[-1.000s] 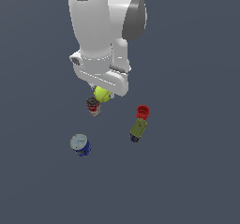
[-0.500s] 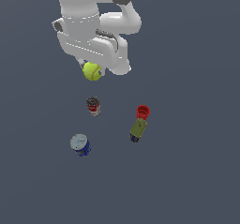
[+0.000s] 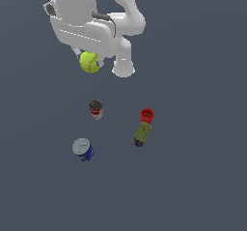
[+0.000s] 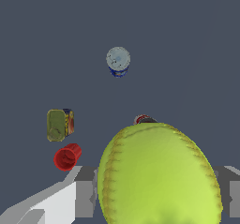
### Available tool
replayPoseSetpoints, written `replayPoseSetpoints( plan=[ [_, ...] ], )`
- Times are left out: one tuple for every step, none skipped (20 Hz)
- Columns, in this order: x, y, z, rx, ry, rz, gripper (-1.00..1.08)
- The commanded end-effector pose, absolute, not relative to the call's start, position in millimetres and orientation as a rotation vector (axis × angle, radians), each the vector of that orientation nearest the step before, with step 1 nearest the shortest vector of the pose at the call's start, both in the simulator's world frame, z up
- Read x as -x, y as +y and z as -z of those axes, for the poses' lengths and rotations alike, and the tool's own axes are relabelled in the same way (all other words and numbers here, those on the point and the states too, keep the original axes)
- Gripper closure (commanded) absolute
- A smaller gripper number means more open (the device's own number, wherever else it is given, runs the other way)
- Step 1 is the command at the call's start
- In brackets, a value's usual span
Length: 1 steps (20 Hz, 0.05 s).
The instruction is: Pick up a designated object from a clutter of objects.
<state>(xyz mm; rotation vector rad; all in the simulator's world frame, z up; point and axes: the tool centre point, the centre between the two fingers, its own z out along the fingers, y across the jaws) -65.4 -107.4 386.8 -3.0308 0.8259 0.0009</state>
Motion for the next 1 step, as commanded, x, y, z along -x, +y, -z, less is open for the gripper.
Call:
replayPoseSetpoints(
  plan=[
    [65.3,-108.0,-388.8,3.031,0.825,0.0,1.08]
  ],
)
